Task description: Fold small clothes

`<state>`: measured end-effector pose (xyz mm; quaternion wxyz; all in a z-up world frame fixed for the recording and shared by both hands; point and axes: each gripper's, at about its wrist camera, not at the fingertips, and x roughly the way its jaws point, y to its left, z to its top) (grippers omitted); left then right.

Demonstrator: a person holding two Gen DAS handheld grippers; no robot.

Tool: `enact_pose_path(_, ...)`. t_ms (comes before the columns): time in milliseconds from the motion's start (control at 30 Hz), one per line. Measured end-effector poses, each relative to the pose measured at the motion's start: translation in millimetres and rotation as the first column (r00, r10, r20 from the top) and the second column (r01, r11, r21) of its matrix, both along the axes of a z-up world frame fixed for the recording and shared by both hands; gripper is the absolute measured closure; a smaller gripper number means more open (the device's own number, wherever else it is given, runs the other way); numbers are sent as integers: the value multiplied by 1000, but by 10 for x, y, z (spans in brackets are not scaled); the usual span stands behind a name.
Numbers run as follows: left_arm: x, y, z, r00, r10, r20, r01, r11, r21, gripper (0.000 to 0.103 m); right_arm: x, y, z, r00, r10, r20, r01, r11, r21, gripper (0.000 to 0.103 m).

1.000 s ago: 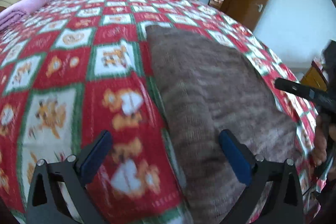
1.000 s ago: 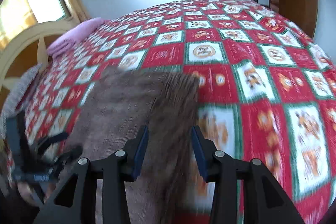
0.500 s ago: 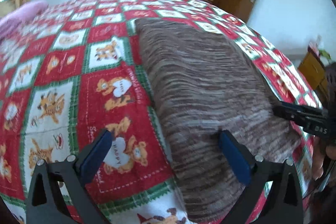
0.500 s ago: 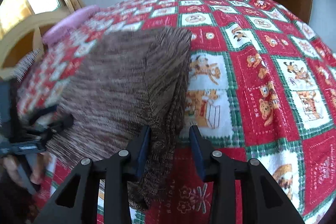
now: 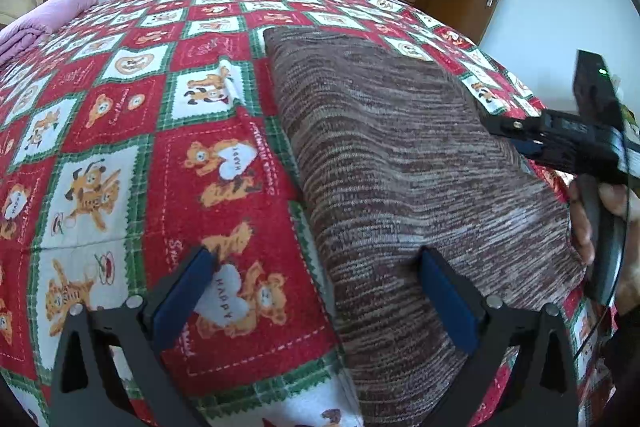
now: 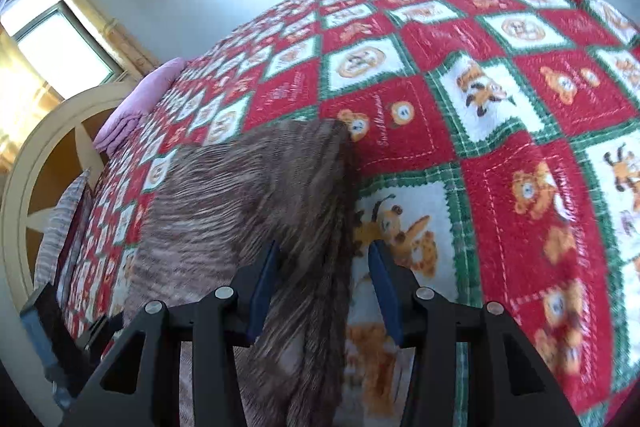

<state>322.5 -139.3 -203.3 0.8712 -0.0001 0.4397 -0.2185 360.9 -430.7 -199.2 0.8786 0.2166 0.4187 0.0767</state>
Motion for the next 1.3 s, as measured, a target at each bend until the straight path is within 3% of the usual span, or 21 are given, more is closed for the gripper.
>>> enact_pose_path(400,20,-9,-5,1000,-14,3,14,1000,-11,0,333,22,-89,997,68,23,-70,995,69,57)
enact_pose_path(633,16,-67,7,998,-56,9,56,998,-20,2,347,10,-134,997,72,22,-74,992,101,72)
enact_pose_path(767,-16,-106,37,996,-87,17,87,996,-19,15,347,98,-83,997,77,16,-78,995,70,81)
enact_pose_path(833,-14,-130,56,994,-107,9,108,994,-29,28,331,155,-43,997,74,18,-75,996,47,82)
enact_pose_path(900,-41,-160,97,992,-125,10,126,991,-38,49,299,201,5,998,63,25,-64,997,31,82)
enact_pose_path(1000,-108,-210,152,991,-128,24,128,992,-4,66,236,234,89,998,51,45,-52,998,22,83)
enact_pose_path(1167,-198,-189,278,992,-121,36,120,992,38,82,68,297,342,994,48,98,-49,999,0,84)
enact_pose_path(1300,-299,-97,401,992,-115,47,114,993,36,86,-73,390,549,989,65,134,-65,998,-7,84)
